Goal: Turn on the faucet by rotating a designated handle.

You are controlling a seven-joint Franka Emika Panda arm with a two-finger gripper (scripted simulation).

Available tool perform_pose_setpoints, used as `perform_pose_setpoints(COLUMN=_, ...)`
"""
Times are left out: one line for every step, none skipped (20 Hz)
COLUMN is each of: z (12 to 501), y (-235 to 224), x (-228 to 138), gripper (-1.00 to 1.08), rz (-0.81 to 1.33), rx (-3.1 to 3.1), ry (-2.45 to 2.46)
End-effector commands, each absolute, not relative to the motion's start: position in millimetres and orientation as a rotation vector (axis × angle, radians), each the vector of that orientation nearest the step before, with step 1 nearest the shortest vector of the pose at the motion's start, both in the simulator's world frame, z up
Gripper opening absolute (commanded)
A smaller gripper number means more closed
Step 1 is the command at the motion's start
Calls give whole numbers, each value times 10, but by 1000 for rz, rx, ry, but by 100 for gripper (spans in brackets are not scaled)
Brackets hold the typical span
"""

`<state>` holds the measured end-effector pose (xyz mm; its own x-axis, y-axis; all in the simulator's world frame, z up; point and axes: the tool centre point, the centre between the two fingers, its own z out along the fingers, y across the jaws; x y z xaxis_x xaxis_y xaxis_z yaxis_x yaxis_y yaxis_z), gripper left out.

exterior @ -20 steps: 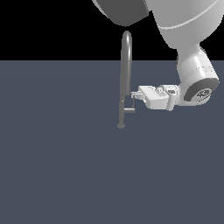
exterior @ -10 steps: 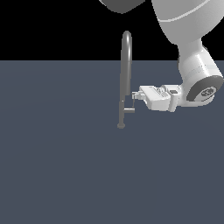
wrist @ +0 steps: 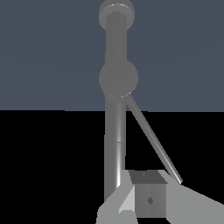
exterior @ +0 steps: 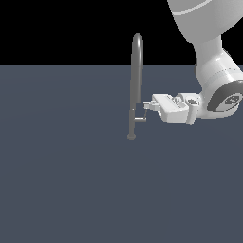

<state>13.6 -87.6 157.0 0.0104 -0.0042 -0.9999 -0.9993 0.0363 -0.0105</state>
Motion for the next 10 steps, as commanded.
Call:
perform_pose_setpoints(z=1563, y=-875, x=137, gripper=-100, rz=1176, rx=-1184, ry=1226)
perform_pose_setpoints(z=1539, y=-874, x=100, gripper=-100, rz=1176, rx=-1184, ry=1226)
perform_pose_setpoints(z=1516, y=-873, x=63, gripper=-100, rz=1177, rx=-1184, ry=1226)
perform_pose_setpoints(z=1492, y=-871, x=25, gripper=-100, rz=1179, rx=-1184, ry=1226)
perform_pose_setpoints(z=1468, y=-870, x=-13, gripper=-100, rz=1179, rx=-1184, ry=1225)
perform_pose_setpoints(z=1444, y=-869, x=-52, gripper=-100, rz=1181, rx=-1184, ry=1225)
perform_pose_setpoints(z=1419, y=-868, x=-91, gripper=-100, rz=1182, rx=-1184, ry=1225)
perform_pose_setpoints(z=1394, y=-867, x=-130, gripper=-100, rz=1183, rx=-1184, ry=1225)
perform_pose_setpoints(z=1369, y=-867, x=-170, gripper=-100, rz=1184, rx=-1184, ry=1225)
perform_pose_setpoints(z=1342, y=-865, x=-211, gripper=-100, rz=1185, rx=-1184, ry=1225)
